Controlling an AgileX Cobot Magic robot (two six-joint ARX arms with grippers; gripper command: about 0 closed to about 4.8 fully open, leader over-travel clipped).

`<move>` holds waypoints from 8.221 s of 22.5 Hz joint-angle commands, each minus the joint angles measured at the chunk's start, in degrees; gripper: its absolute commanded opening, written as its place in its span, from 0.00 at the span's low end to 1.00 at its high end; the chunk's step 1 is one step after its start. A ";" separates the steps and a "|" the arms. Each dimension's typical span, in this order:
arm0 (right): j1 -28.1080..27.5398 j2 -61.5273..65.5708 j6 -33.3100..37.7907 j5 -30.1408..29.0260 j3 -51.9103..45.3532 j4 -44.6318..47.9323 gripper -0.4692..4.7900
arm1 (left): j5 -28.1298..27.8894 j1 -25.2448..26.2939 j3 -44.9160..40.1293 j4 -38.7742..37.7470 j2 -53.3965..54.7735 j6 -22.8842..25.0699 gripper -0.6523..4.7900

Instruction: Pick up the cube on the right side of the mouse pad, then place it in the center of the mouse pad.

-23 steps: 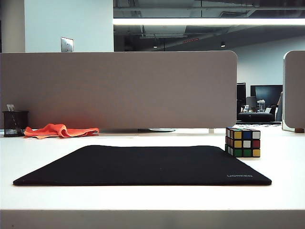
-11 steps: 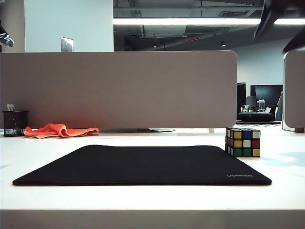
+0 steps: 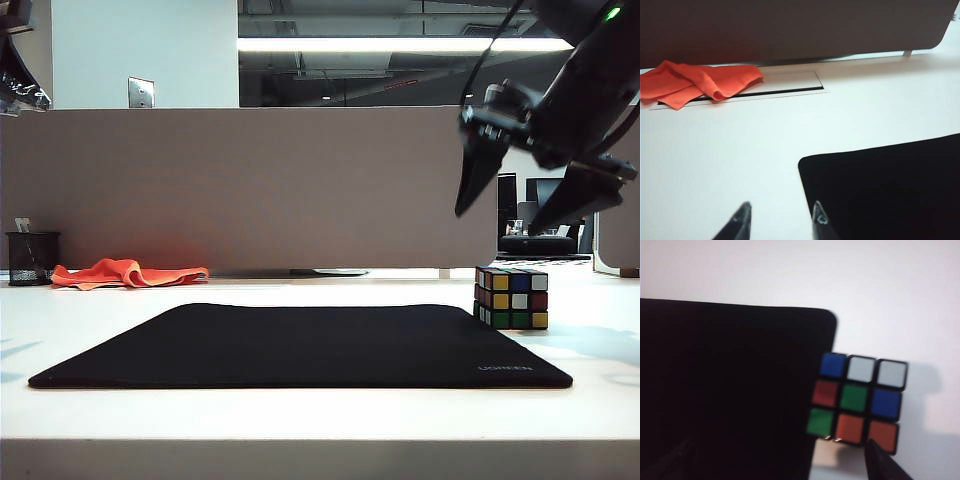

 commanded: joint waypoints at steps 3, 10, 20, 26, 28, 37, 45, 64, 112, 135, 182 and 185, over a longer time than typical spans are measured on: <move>3.87 3.06 -2.03 11.17 0.52 1.99 1.00 | -0.31 0.17 0.24 0.72 -0.15 0.90 0.40; 4.07 3.54 -0.90 13.84 0.55 4.52 1.00 | -0.31 0.17 0.24 0.74 -0.15 0.87 0.40; 3.50 9.07 2.95 12.48 0.55 4.61 1.00 | -0.31 0.17 0.24 0.72 -0.17 0.90 0.40; 3.13 8.85 2.93 12.63 0.57 3.74 1.00 | -0.31 0.17 0.24 0.66 -0.17 0.90 0.40; 3.13 8.50 2.86 12.94 0.55 3.30 1.00 | -0.31 0.17 0.24 0.66 -0.15 0.90 0.40; 2.86 3.52 -0.33 17.18 0.57 3.13 1.00 | -0.28 0.17 0.24 0.52 -0.17 0.90 0.40; 1.27 2.64 2.67 18.05 0.55 2.91 1.00 | -0.11 0.13 0.24 -0.50 -0.17 0.42 0.40; -1.31 7.76 12.22 11.17 1.70 3.13 1.00 | -0.11 0.11 0.24 -0.61 -0.20 0.26 0.40; -0.17 10.43 5.20 10.01 8.24 -9.53 0.60 | -0.26 0.11 0.24 -1.92 -0.20 0.26 0.40; 13.20 5.64 -8.35 -3.74 20.85 -15.69 0.60 | -0.31 0.15 0.24 -1.92 -0.20 0.44 0.40; -2.27 -19.52 -12.31 3.93 -9.73 3.65 0.10 | -0.35 0.13 0.17 -8.00 -0.20 1.97 0.40; -2.27 -26.18 -12.26 4.87 -14.99 7.85 0.09 | -0.55 0.15 -1.14 -7.80 -0.20 1.75 0.24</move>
